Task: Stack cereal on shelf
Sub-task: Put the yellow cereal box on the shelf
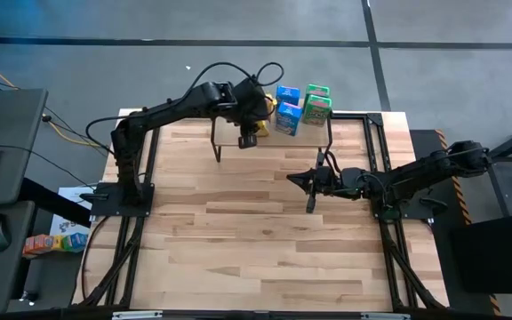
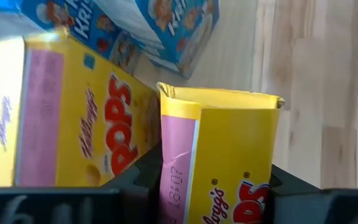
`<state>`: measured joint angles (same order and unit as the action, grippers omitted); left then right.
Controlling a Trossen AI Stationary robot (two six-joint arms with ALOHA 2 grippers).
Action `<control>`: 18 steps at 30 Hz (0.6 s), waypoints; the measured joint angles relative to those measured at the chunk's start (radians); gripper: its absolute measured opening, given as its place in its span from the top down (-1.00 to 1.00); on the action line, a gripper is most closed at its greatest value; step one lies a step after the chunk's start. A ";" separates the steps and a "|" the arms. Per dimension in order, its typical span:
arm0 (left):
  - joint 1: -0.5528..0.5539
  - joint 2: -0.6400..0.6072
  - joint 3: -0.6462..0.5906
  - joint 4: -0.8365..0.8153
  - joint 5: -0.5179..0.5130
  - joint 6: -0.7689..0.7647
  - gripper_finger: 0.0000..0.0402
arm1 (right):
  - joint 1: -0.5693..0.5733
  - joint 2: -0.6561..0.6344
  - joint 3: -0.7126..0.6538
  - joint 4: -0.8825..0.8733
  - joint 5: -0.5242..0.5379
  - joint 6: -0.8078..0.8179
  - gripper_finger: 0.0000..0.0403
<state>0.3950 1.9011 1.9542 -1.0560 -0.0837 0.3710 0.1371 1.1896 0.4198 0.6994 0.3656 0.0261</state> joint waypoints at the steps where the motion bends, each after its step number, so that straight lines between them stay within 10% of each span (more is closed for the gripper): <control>1: 0.000 0.000 -0.001 0.012 0.002 0.000 0.41 | 0.000 0.000 0.000 0.000 0.000 0.000 1.00; 18: -0.005 0.001 -0.004 0.037 -0.015 -0.002 -0.12 | -0.021 0.000 0.000 0.000 0.001 -0.004 1.00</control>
<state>0.3904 1.9018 1.9507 -1.0187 -0.0986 0.3690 0.1165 1.1896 0.4198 0.6994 0.3664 0.0226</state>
